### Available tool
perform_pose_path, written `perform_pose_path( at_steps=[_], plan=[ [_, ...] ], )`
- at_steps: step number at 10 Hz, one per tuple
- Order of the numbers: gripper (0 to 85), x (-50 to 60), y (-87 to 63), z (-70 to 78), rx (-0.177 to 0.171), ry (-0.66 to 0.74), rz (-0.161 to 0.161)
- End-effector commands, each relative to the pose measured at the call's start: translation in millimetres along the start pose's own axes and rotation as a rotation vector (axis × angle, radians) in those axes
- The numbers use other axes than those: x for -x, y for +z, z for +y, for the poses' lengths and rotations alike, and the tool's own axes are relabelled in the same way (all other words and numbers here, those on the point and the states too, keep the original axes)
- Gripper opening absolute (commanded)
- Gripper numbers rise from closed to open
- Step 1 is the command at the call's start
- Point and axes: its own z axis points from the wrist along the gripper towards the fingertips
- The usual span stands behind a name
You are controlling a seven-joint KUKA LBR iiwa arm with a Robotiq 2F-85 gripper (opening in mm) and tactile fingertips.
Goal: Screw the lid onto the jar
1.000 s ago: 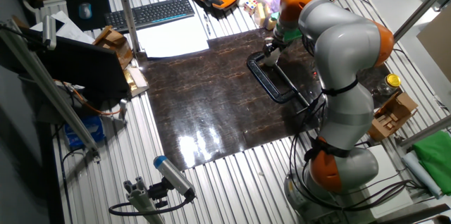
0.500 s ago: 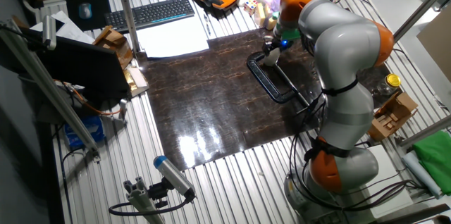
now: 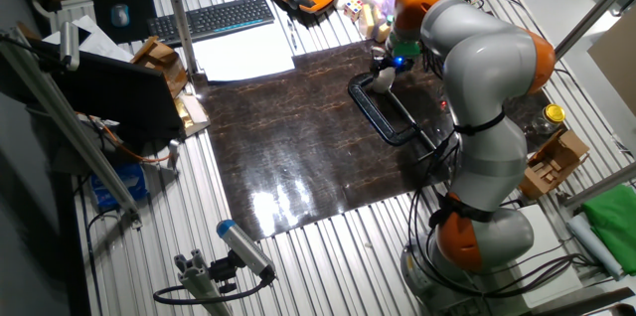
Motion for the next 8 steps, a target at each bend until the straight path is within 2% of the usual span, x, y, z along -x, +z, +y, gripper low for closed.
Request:
perform_pose_path(
  at_steps=[1, 4, 6, 8],
  plan=[
    [45.7, 0.0, 0.2, 0.0, -0.005, 0.111, -0.001],
    [45.7, 0.4, 1.0, 0.0, -0.005, 0.268, -0.011],
    [45.7, 0.8, -0.1, -0.2, -0.019, 0.341, -0.019],
    [45.3, 1.3, 0.4, -0.3, -0.013, 0.453, -0.017]
  ],
)
